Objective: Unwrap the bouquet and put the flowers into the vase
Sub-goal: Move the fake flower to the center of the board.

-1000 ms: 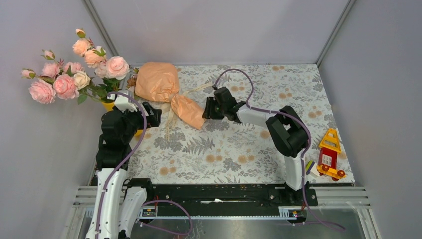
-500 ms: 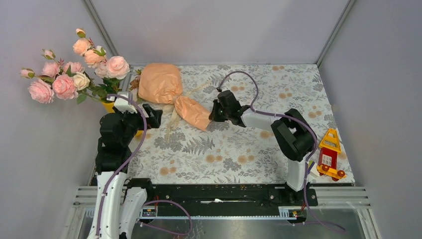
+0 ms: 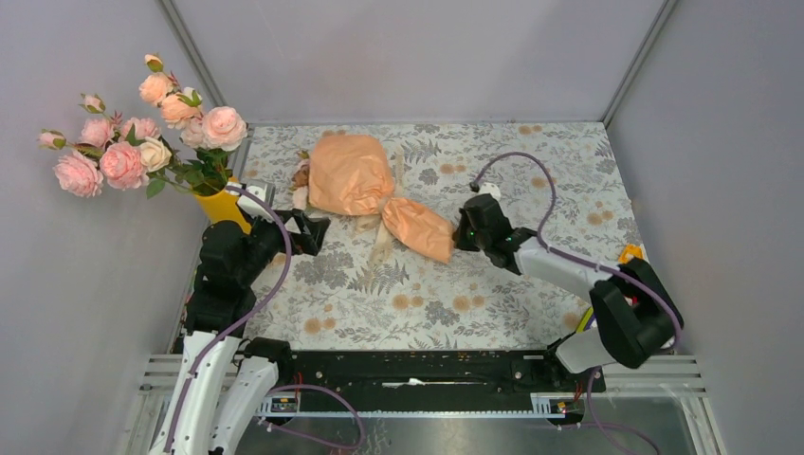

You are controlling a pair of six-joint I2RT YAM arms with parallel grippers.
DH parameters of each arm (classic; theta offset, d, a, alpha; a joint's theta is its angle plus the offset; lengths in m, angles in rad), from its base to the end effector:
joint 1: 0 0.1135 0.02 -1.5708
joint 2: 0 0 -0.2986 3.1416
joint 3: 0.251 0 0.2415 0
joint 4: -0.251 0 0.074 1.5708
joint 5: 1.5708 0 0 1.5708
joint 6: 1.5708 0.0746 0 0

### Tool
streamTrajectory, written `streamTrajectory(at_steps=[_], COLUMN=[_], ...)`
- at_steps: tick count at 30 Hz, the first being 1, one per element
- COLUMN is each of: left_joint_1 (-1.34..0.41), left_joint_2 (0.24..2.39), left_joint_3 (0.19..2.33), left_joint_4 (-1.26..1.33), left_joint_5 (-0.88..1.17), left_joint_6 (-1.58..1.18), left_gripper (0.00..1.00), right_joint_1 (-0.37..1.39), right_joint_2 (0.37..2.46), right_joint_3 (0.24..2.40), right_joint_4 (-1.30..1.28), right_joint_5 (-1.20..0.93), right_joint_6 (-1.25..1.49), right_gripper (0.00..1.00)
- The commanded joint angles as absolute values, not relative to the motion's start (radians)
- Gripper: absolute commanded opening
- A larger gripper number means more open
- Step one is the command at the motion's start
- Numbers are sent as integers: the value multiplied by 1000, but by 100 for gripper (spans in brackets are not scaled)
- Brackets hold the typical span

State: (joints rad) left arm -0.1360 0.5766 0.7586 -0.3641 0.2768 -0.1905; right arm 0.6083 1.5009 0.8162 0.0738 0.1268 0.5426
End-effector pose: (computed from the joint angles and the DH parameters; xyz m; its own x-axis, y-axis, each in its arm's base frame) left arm 0.1283 -0.0381 0.3512 -0.2513 -0.1494 -0.9563 0.3556 0.9047 -0.2348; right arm 0.2840 0.1863 0.2250 -0.6519 0.1702 -0.7389 -0.1696 0.9171 0.3609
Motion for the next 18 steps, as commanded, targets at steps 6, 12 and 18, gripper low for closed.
streamTrajectory(at_steps=[6,12,18], left_joint_1=[-187,-188,-187], left_joint_2=[562,559,558], left_joint_3=[762,764,764], left_joint_4=[-316,-325,-330], left_joint_5=[253,231,235], left_joint_6=[-167,-169,-173], left_gripper=[99,99,99], right_joint_1=[582,583,618], right_joint_2=[1222,1113,1133], right_joint_3=[662,732,906], right_joint_4=[-139,-253,-308], right_joint_5=[373,430,266], right_joint_6=[524,375,128], right_gripper=[4,78,79])
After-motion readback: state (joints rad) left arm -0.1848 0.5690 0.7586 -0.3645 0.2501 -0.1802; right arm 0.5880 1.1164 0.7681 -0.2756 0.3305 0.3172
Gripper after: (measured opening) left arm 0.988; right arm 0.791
